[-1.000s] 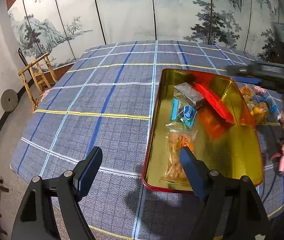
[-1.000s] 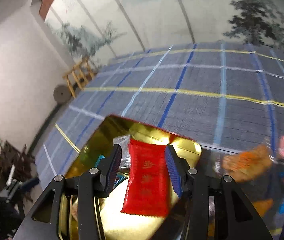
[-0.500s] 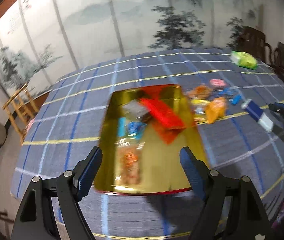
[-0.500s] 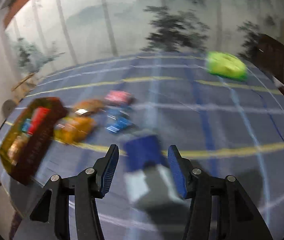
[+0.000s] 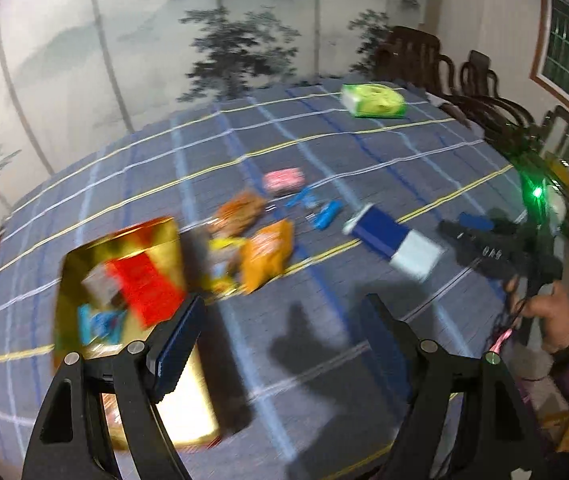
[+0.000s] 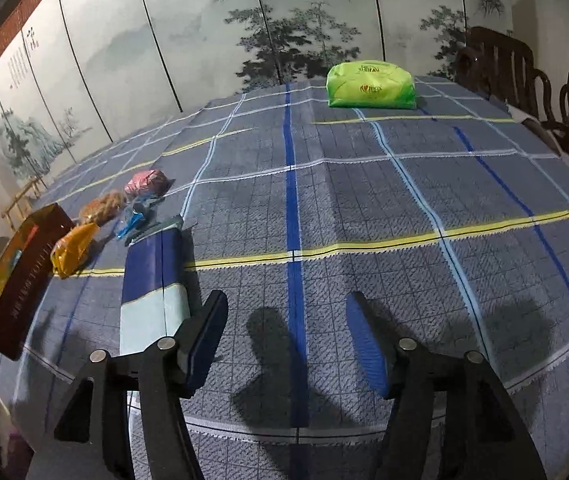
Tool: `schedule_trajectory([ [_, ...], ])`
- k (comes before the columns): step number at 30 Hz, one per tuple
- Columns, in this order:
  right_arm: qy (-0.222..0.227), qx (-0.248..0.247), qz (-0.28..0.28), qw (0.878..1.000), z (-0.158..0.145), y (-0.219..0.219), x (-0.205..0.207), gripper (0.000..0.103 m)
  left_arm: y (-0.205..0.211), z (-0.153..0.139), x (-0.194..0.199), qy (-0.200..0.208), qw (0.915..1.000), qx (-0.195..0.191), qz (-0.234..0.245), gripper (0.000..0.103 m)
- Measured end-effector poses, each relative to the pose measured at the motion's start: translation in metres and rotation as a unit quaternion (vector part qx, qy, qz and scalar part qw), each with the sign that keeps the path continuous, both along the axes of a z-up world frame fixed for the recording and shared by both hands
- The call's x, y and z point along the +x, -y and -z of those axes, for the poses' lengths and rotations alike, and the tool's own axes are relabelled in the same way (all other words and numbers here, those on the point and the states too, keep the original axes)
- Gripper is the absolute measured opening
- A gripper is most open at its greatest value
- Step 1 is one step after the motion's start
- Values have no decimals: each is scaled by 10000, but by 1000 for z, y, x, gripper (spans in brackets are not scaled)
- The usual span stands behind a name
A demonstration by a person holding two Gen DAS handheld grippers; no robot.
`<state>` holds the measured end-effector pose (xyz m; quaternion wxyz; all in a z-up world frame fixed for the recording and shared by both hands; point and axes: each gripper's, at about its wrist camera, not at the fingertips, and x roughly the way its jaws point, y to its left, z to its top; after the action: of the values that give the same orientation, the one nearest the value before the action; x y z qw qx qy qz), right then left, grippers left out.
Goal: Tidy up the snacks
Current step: 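Grasp the blue-wrapped candy bag with the left gripper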
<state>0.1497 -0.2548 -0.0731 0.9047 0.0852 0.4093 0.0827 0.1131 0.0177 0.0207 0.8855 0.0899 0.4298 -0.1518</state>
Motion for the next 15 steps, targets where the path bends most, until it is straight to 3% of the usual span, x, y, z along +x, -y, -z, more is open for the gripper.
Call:
schedule_trajectory([
  [6,-24,305,-104,9995,1,5,0,68,48,15,78,-772,9956,-525,-75,76],
  [8,-15,330,-172,9993,2,4,0,68,67,27,110,-1004,9939,-421,-175,75],
  [10,-4,399,-233,9989,2,4,-1,68,78,40,132,-1207,9917,-314,-306,64],
  [15,57,654,-322,9973,3,8,-2,68,90,67,164,-1407,9890,-9,-458,64],
])
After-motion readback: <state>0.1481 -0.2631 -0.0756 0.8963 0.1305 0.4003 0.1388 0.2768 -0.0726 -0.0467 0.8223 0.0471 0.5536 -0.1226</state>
